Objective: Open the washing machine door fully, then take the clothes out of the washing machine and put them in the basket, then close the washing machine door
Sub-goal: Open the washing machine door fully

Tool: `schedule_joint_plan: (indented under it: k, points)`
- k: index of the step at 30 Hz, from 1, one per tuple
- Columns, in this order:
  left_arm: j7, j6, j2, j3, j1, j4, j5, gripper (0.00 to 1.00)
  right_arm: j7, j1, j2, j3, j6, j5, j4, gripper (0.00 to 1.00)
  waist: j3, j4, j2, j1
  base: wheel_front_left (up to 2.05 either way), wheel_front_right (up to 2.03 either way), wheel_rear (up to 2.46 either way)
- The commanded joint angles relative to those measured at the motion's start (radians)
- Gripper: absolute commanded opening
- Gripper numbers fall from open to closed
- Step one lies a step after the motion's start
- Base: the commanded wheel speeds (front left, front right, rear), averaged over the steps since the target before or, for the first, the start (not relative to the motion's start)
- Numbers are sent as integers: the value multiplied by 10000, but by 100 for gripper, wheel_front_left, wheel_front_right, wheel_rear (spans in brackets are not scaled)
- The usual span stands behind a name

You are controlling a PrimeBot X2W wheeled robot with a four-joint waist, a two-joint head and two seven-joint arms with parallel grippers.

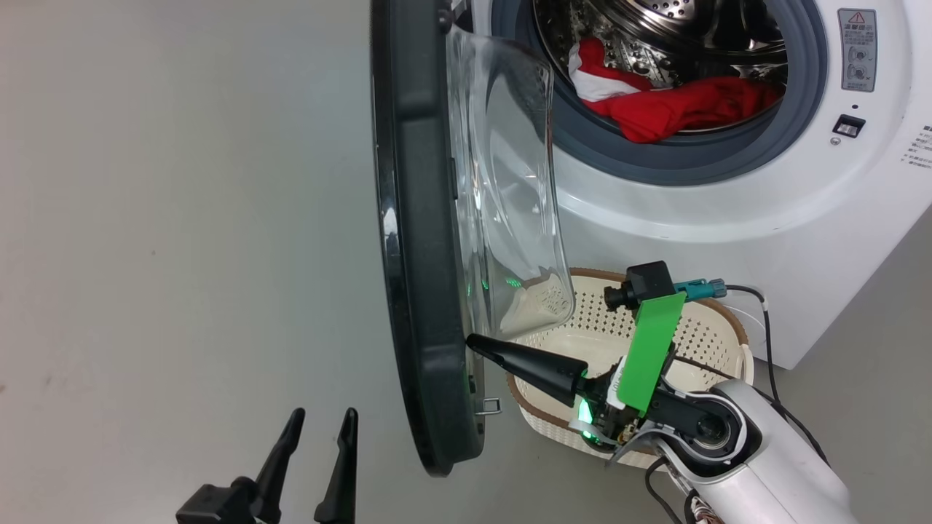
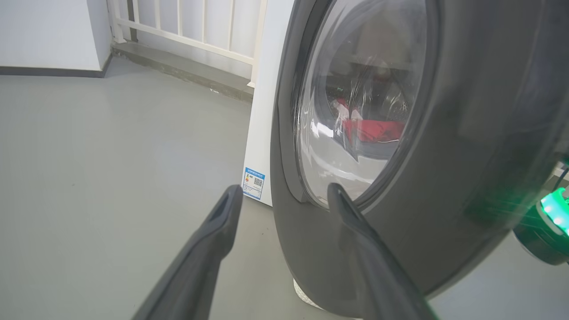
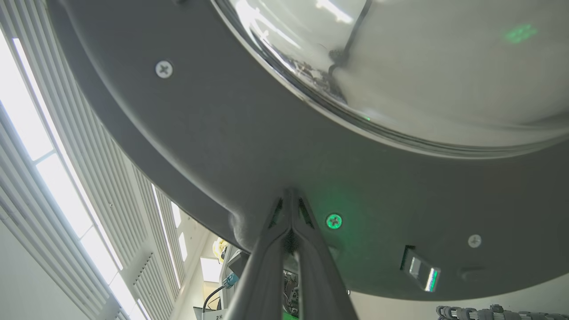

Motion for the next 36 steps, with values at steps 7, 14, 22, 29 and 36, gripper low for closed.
schedule_joint_plan:
  k: [7,14,22,29,36]
  points:
    - [-92,51,102,371,-61,-273,-54,100,-279,-152,240,156,79,-171,-250,15,-24,-31,-1,-1,0,0,0]
    - [-92,36,102,460,-35,-191,-35,100,-547,245,240,-85,79,-830,-26,100,-128,-274,-1,-1,0,0,0]
    - [-92,-34,102,564,-30,-119,52,100,-763,859,186,-506,79,-1199,119,100,-215,-591,-1,-1,0,0,0]
    - [-92,-97,102,718,75,-86,184,100,-1180,1675,-115,-853,79,-1631,366,100,-373,-791,-1,-1,0,0,0]
    - [-92,-140,102,843,212,-67,255,100,-2061,2364,-407,-1078,79,-2168,641,100,-511,-947,-1,-1,0,0,0]
